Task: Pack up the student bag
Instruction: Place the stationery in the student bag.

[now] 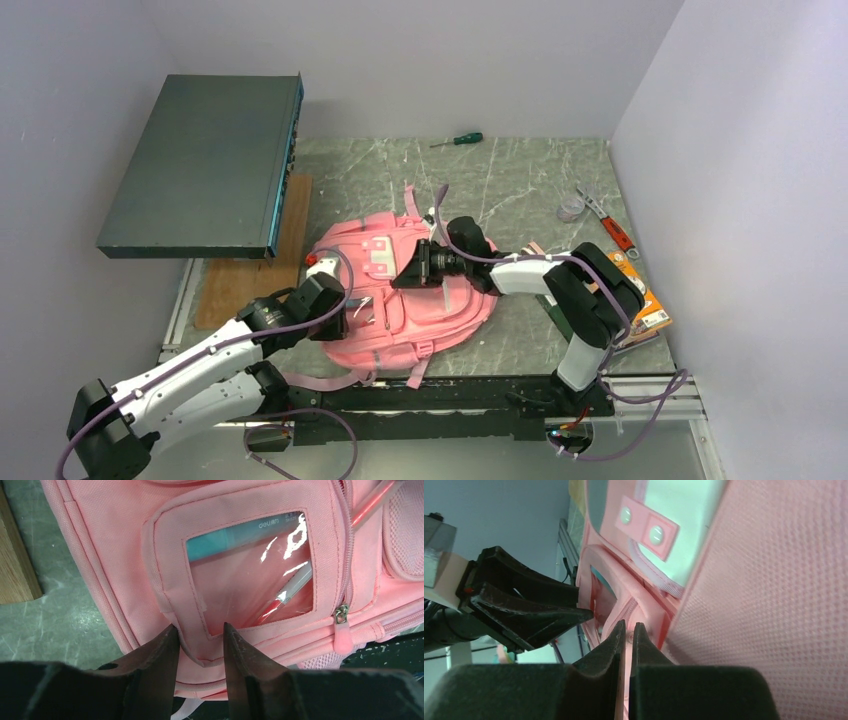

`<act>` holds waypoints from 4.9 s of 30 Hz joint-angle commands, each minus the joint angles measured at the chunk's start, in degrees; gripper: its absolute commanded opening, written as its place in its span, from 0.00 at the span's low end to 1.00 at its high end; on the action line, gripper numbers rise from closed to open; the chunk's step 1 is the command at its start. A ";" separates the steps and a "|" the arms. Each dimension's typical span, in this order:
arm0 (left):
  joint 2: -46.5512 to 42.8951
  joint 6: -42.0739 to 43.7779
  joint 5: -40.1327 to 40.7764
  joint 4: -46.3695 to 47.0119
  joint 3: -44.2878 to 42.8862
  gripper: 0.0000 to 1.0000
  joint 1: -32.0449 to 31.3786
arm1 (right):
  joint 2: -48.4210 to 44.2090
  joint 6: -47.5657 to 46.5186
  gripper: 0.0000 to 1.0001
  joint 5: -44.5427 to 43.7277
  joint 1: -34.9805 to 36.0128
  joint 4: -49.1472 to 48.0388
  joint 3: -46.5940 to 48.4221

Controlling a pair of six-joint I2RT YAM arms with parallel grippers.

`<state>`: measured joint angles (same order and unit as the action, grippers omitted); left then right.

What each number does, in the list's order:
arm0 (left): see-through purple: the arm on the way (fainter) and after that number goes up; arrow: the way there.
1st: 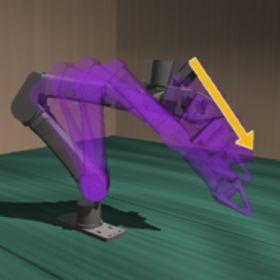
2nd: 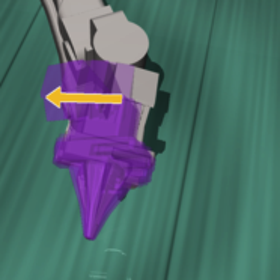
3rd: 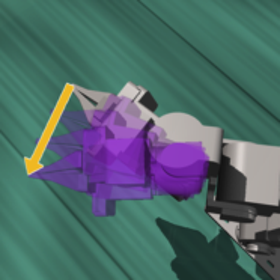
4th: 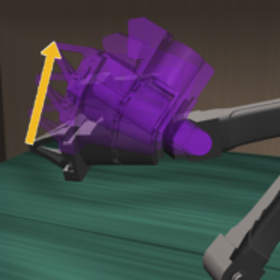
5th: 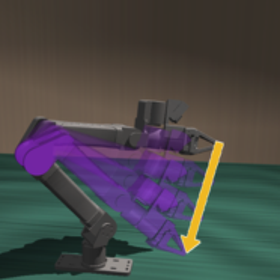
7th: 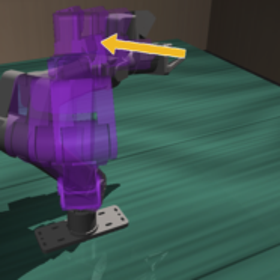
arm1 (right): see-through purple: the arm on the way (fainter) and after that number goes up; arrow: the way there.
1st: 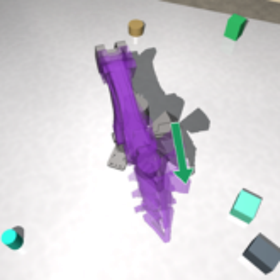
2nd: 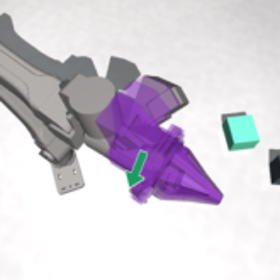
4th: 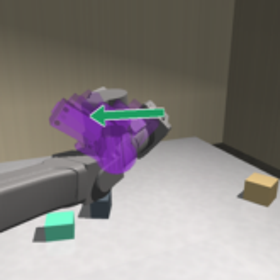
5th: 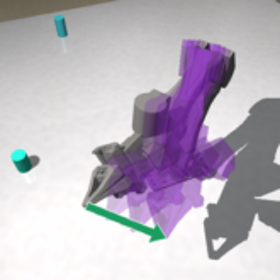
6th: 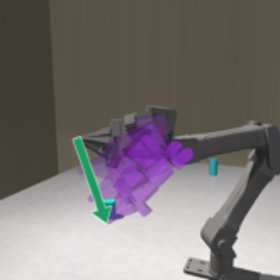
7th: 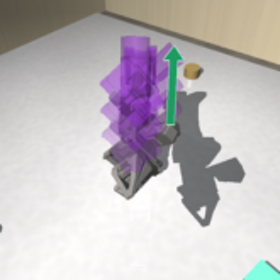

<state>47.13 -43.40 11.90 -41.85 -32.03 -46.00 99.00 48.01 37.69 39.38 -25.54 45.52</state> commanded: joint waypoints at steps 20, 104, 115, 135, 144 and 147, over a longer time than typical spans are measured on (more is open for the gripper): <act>-1.22 -2.73 0.66 8.87 -1.58 0.35 -1.88 | -5.38 -19.53 0.12 7.91 9.07 6.79 -6.15; -8.80 1.54 -19.46 8.54 4.40 0.62 13.94 | -14.05 -62.43 0.00 -22.20 22.26 14.84 -0.19; -9.05 -0.12 -21.84 11.50 6.58 0.55 13.92 | -10.14 -63.13 0.00 -23.80 25.43 9.42 3.17; -10.87 -0.42 -19.96 10.41 7.01 0.54 13.92 | -14.89 -48.68 0.07 -46.12 25.22 5.63 0.54; -9.38 0.14 -19.22 10.91 7.24 0.56 13.92 | -26.89 -54.13 0.26 -37.34 21.27 18.72 -7.07; -9.36 0.07 -18.79 11.15 7.43 0.56 13.92 | -26.80 -64.19 0.25 -33.59 20.99 16.80 -9.45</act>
<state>37.39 -42.70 -4.78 -32.91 -24.84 -31.59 71.92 -4.64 -2.85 60.40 -9.89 39.38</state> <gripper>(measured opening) 0.557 0.252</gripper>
